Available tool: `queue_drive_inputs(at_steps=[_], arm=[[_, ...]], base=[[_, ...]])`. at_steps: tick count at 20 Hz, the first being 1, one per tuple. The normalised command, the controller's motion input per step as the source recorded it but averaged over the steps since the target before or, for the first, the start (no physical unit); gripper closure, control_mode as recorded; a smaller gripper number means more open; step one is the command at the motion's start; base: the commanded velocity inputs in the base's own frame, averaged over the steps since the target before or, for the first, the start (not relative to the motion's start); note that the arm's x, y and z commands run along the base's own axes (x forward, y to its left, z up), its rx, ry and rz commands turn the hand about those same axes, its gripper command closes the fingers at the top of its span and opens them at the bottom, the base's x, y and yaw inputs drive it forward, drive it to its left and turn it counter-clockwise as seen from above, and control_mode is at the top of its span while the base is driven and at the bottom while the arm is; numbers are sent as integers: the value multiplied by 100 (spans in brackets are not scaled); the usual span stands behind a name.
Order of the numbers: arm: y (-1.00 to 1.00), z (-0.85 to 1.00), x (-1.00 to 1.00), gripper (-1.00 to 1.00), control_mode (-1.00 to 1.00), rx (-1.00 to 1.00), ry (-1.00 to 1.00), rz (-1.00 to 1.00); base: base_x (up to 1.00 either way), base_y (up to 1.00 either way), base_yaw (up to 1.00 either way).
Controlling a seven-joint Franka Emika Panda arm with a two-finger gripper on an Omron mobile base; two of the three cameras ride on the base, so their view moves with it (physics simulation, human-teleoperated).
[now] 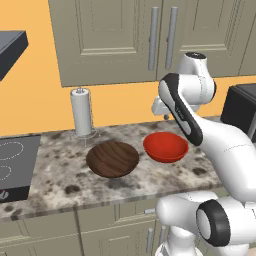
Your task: Open the cabinet. Pick the bowls from the counter and place them in the cabinet. Then close the cabinet.
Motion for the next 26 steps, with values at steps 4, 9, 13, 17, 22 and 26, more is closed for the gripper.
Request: queue_drive_inputs(at_steps=[4, 9, 13, 17, 22, 26], arm=[[0, 0, -14, -100, -100, 0, -1, 0], [0, 11, -37, -100, -100, 0, -26, 1], [0, 36, -20, -100, -100, 0, -37, 3], [0, 37, -2, -100, -100, 0, -38, 2], [-1, 42, 0, -100, -100, 0, -40, 3], [0, 65, 0, -100, -100, 0, -28, 2]], base=[[0, 0, 0], [0, 0, 0], [0, 0, 0], [0, 0, 0], [0, 0, 0], [0, 0, 0]])
